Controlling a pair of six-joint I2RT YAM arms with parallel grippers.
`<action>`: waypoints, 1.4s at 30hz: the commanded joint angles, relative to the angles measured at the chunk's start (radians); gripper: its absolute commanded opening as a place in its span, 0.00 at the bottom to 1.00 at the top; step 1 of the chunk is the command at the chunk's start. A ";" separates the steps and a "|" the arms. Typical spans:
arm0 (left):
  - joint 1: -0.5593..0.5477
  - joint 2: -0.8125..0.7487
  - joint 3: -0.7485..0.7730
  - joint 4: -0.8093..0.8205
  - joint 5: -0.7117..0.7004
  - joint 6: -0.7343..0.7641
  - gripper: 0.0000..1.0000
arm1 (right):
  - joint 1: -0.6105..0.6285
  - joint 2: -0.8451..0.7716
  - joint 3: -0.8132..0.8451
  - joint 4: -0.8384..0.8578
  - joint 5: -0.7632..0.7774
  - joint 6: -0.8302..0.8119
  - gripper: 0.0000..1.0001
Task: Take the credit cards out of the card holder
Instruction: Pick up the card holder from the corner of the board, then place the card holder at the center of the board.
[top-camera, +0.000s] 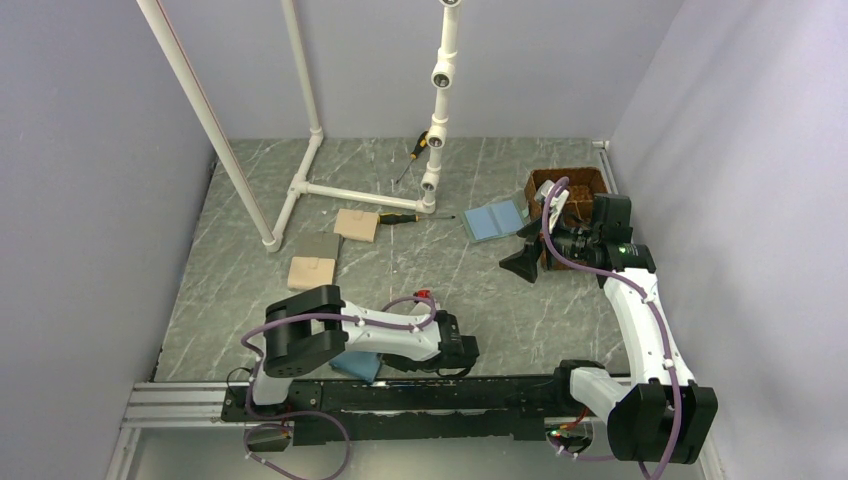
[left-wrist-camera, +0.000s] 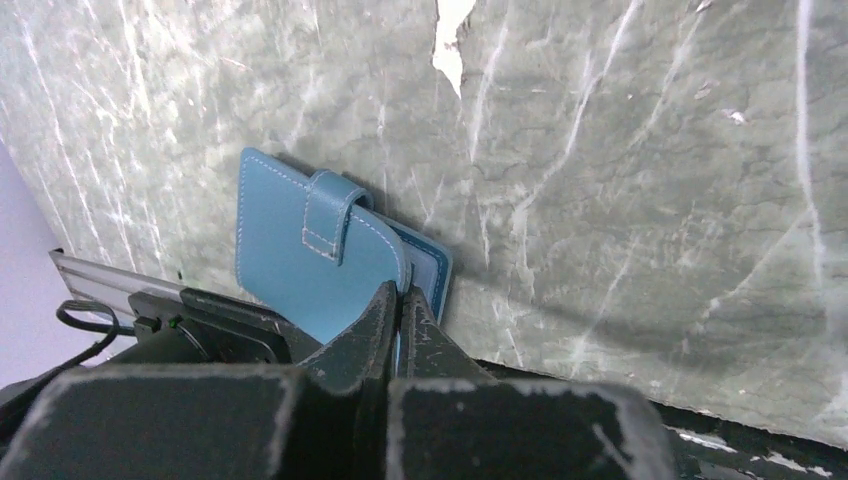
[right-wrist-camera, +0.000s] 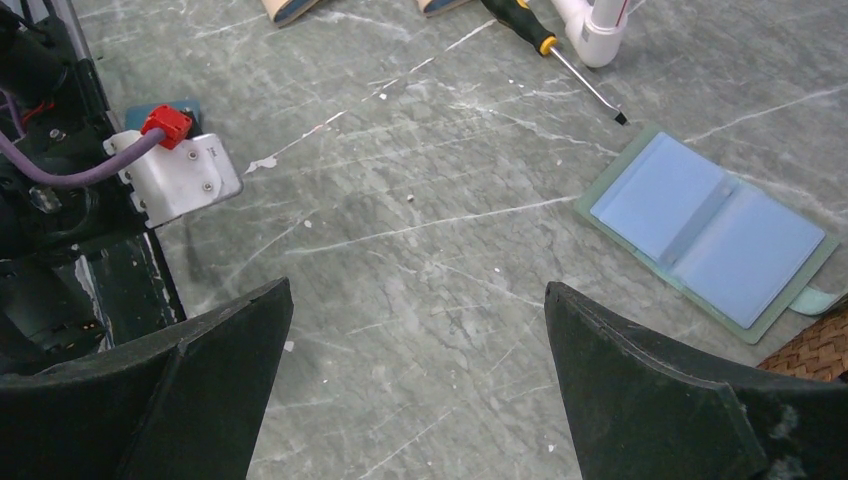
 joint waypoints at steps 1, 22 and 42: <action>-0.013 -0.110 0.005 0.042 -0.113 0.071 0.00 | -0.004 -0.005 -0.002 0.002 -0.029 -0.022 1.00; 0.338 -0.636 -0.425 1.365 0.417 0.928 0.00 | 0.027 0.057 -0.021 0.018 -0.026 0.009 1.00; 0.636 -0.741 -0.905 1.499 0.409 0.077 0.00 | 0.078 0.075 -0.028 0.030 0.002 0.016 1.00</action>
